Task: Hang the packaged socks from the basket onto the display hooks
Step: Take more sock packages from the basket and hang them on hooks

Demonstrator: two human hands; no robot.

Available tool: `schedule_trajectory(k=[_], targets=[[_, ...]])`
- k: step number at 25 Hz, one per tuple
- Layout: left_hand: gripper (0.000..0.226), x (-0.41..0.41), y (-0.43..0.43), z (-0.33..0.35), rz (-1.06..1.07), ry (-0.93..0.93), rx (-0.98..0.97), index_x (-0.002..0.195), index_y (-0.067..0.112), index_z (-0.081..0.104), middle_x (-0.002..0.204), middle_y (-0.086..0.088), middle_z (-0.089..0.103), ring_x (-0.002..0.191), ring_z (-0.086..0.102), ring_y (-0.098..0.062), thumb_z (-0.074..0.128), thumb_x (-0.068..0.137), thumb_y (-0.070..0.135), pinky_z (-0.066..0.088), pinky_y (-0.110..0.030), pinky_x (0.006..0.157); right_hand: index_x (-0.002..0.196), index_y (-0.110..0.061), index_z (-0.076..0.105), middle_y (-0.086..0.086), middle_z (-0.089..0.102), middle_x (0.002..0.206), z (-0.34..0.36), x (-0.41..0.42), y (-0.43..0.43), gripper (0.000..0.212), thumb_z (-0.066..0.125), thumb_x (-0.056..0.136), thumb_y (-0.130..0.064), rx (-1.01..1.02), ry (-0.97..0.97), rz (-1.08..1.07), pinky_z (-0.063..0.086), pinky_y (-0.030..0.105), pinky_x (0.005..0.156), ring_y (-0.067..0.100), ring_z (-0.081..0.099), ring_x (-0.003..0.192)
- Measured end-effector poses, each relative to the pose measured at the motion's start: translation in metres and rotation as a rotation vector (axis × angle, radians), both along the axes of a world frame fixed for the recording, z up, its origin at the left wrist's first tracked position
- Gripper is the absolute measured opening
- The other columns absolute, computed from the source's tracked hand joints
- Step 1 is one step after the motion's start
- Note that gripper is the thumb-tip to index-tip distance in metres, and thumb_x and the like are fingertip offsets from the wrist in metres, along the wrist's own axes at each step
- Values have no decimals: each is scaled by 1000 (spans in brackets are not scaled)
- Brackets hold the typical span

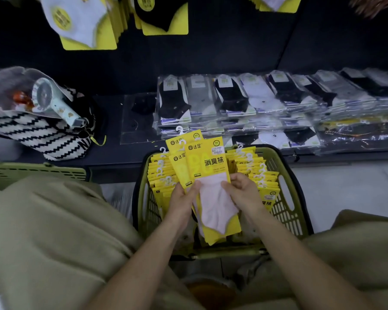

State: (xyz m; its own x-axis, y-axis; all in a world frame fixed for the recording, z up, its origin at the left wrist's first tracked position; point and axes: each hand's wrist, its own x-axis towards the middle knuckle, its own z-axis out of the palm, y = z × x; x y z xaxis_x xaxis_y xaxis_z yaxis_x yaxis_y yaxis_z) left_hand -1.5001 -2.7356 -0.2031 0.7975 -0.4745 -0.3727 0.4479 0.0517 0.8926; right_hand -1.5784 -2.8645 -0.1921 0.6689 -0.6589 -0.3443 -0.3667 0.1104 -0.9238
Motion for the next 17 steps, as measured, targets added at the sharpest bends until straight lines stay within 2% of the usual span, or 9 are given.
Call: schedule_trajectory(k=[3, 6, 8, 10, 13, 17], targets=[[18, 5, 1, -7, 55, 29, 33, 111, 12, 57, 114, -8, 65, 105, 61, -24, 53, 94, 15, 49, -41, 92, 84, -17, 63, -5, 69, 81, -2, -3, 0, 11, 60, 89, -8, 55, -28, 32, 51, 16, 59, 8, 65, 74], [17, 8, -1, -12, 117, 118, 12, 105, 17, 56, 116, -6, 63, 109, 58, -22, 42, 99, 24, 45, -39, 95, 86, -19, 64, -3, 70, 84, -3, -8, -2, 13, 58, 90, -8, 77, -31, 73, 52, 21, 67, 9, 65, 77], [21, 7, -4, -14, 124, 154, 1, 108, 15, 56, 113, -5, 63, 105, 59, -22, 38, 100, 25, 46, -38, 91, 85, -21, 64, -1, 70, 85, -5, -9, -2, 14, 59, 90, -8, 92, -24, 71, 52, 28, 72, 13, 65, 79], [22, 4, -7, -12, 127, 176, 2, 108, 16, 55, 111, -5, 64, 98, 62, -18, 38, 100, 26, 49, -33, 82, 85, -19, 65, 2, 70, 86, -9, -9, -3, 13, 61, 88, -8, 80, -25, 43, 52, 32, 76, 16, 65, 81], [25, -1, -7, -12, 63, 128, -13, 113, 15, 54, 110, -3, 65, 99, 63, -16, 42, 97, 31, 51, -29, 78, 86, -15, 65, 9, 71, 91, -13, -8, -3, 7, 65, 85, -8, -41, 16, 76, 52, 28, 73, 16, 65, 81], [22, -2, -5, -15, -20, -46, 48, 111, 16, 59, 107, -2, 67, 95, 65, -15, 59, 89, 9, 53, -24, 74, 93, -13, 69, 0, 68, 89, -16, -8, -11, 15, 72, 81, -21, -179, 120, 156, 50, 27, 75, 15, 63, 85]])
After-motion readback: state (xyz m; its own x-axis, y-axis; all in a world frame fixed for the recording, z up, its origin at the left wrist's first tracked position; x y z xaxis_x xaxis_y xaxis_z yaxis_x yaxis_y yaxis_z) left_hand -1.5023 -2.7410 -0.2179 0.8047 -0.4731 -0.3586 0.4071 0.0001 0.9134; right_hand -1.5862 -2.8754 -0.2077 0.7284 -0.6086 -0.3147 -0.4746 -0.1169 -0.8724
